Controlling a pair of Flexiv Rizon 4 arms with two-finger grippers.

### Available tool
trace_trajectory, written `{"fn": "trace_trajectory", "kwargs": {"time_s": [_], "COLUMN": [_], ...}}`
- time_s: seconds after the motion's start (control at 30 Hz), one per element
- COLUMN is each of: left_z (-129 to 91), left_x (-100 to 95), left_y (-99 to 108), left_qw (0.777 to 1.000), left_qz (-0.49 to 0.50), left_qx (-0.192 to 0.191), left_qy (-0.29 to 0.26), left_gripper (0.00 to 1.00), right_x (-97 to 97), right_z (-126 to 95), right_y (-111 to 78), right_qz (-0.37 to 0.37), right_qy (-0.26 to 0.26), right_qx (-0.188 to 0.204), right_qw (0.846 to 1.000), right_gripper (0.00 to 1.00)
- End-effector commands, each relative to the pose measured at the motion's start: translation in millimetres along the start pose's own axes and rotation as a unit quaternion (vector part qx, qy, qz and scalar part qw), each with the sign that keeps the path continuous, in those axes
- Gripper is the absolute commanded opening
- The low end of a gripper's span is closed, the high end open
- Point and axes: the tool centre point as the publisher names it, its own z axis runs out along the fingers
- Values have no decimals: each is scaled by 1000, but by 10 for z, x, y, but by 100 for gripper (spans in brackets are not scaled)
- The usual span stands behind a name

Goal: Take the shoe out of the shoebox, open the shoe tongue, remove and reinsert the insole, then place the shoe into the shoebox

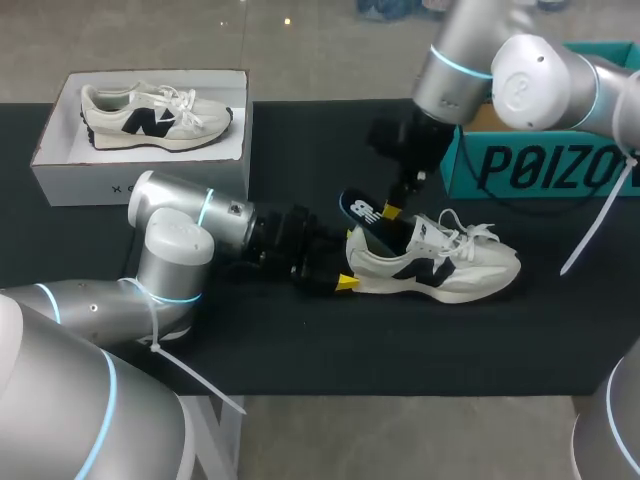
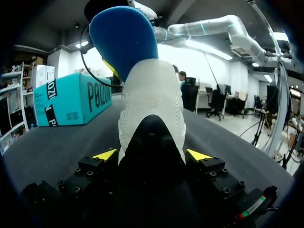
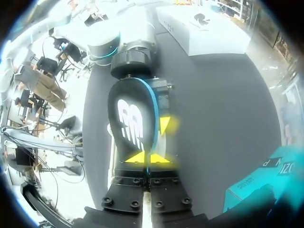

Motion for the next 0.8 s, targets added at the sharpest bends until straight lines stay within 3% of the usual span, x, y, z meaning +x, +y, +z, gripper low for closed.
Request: {"fn": "trace_trajectory", "kwargs": {"time_s": [0.03,0.3,0.57,0.7,0.8], "left_z": [20,20,20,20,20], "left_x": [-15,-15,-15,-15,-15], "left_y": [42,42,42,42,42], "left_qw": [1000,1000,1000,1000,1000], "left_qz": [0,0,0,0,0], "left_qx": [0,0,0,0,0], "left_qy": [0,0,0,0,0], "left_gripper": [0,0,0,0,0], "right_x": [34,86,140,146,149], "right_z": [5,-224,-580,-596,-474], "right_y": [-36,61,310,400,380], "right_qz": [-1,-5,-21,-27,-26], "right_qy": [-3,-24,-60,-63,-54], "right_qx": [-11,-40,-74,-71,-65], "right_qw": [1000,999,995,995,996], "right_gripper": [0,0,0,0,0]}}
